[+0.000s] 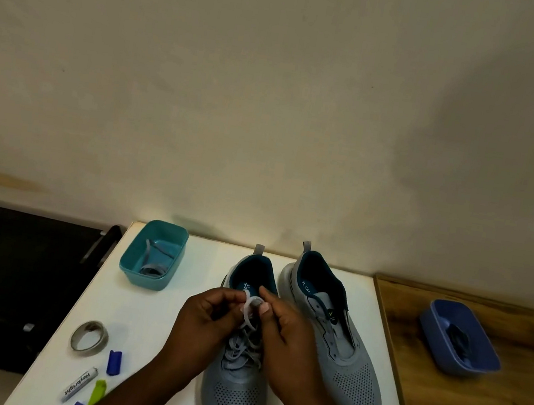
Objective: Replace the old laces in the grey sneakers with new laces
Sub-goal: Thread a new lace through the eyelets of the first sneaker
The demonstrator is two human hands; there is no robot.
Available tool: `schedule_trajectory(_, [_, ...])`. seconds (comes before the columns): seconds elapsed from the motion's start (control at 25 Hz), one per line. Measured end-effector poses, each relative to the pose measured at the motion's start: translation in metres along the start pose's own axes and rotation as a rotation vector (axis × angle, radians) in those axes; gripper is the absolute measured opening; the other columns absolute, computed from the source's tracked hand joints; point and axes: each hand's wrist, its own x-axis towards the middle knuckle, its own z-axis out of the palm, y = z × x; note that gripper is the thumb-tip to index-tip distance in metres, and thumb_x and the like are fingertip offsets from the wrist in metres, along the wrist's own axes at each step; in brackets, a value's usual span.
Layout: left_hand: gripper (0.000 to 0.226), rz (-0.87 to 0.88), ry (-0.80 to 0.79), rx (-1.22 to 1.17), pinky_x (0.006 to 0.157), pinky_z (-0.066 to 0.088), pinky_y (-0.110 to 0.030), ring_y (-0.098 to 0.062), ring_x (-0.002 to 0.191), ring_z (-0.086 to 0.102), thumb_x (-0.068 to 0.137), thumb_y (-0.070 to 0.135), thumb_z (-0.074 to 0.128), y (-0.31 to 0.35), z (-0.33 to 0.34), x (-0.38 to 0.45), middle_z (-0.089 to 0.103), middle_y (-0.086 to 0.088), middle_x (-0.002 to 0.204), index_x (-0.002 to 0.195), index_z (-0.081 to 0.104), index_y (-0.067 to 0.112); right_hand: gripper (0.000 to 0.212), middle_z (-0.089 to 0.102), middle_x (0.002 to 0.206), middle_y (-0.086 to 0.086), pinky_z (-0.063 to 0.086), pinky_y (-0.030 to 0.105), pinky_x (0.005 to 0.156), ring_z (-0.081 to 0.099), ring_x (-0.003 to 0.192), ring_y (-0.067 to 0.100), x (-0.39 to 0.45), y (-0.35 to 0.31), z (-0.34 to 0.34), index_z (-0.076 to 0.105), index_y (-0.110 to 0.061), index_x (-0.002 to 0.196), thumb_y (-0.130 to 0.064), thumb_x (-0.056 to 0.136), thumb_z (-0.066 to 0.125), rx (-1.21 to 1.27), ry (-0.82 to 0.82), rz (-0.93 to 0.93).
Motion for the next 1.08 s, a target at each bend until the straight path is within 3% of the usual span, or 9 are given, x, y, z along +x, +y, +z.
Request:
schedule_trajectory(0.2, [0.014,0.022,-0.003,0.013,0.078,0.057,-0.020,-0.012,0.092,0.075,0.092,0.010,0.071,0.002,0.003,-0.003,0.079,0.003,0.096,0.104,0.075,0.014,0.013,0.077,0.092,-0.004,0.063,0.038,0.078,0.075,0.086,0.013,0.003,-0.002,-0.002,0.072,-0.027,0.097,-0.016,0.099,0.066,0.184,0.132,0.108])
schedule_trajectory(0.32, [0.015,0.032,-0.014,0.002,0.080,0.058,-0.022,-0.013,0.093,0.075,0.091,0.009,0.071,0.000,0.002,-0.003,0.079,0.002,0.097,0.104,0.076,0.013,0.006,0.077,0.086,-0.001,0.060,0.033,0.069,0.074,0.077,0.014,0.004,-0.002,0.001,0.072,-0.022,0.094,-0.019,0.097,0.068,0.235,0.182,0.137])
schedule_trajectory(0.52, [0.014,0.080,-0.053,0.044,0.079,0.059,-0.024,-0.017,0.087,0.076,0.089,0.001,0.072,-0.003,0.006,-0.006,0.079,-0.003,0.090,0.098,0.077,0.010,0.007,0.077,0.083,-0.001,0.059,0.032,0.067,0.073,0.074,0.017,0.004,-0.003,0.006,0.074,-0.025,0.091,-0.022,0.096,0.070,0.250,0.197,0.169])
schedule_trajectory(0.6, [0.012,0.072,0.004,0.018,0.078,0.058,-0.023,-0.016,0.088,0.076,0.090,0.005,0.072,-0.003,0.009,-0.003,0.079,-0.002,0.091,0.098,0.076,0.012,0.012,0.077,0.087,-0.006,0.060,0.029,0.071,0.074,0.081,0.012,0.001,-0.006,0.003,0.076,-0.029,0.095,-0.021,0.098,0.068,0.170,0.142,0.069])
schedule_trajectory(0.76, [0.011,-0.013,0.109,-0.086,0.075,0.057,-0.018,-0.014,0.090,0.076,0.091,0.009,0.071,0.001,0.011,0.002,0.079,-0.002,0.092,0.101,0.075,0.012,0.022,0.071,0.106,-0.019,0.057,0.023,0.085,0.068,0.102,0.003,-0.011,-0.006,0.000,0.072,-0.035,0.120,-0.030,0.101,0.061,-0.131,-0.023,-0.188])
schedule_trajectory(0.88, [0.009,-0.032,0.071,-0.084,0.076,0.058,-0.021,-0.018,0.090,0.076,0.091,0.009,0.071,0.001,0.010,0.002,0.079,-0.004,0.092,0.099,0.075,0.010,0.026,0.069,0.109,-0.022,0.057,0.022,0.086,0.066,0.103,-0.002,-0.013,0.001,0.001,0.071,-0.036,0.123,-0.030,0.100,0.061,-0.259,0.047,-0.222])
schedule_trajectory(0.96, [0.011,-0.015,0.018,-0.073,0.079,0.060,-0.026,-0.020,0.092,0.076,0.091,0.009,0.071,0.001,0.007,0.000,0.079,-0.006,0.094,0.101,0.074,0.009,0.022,0.073,0.102,-0.019,0.059,0.025,0.081,0.070,0.097,0.002,-0.011,-0.002,0.000,0.076,-0.034,0.115,-0.023,0.100,0.064,-0.143,0.111,-0.181])
schedule_trajectory(1.08, [0.018,-0.030,-0.049,-0.105,0.079,0.061,-0.033,-0.025,0.089,0.076,0.090,0.010,0.073,0.005,0.005,0.002,0.078,-0.012,0.091,0.106,0.066,0.008,0.021,0.079,0.096,-0.010,0.061,0.026,0.078,0.075,0.091,0.010,-0.006,-0.007,0.001,0.077,-0.031,0.105,-0.015,0.100,0.065,0.217,0.148,0.030])
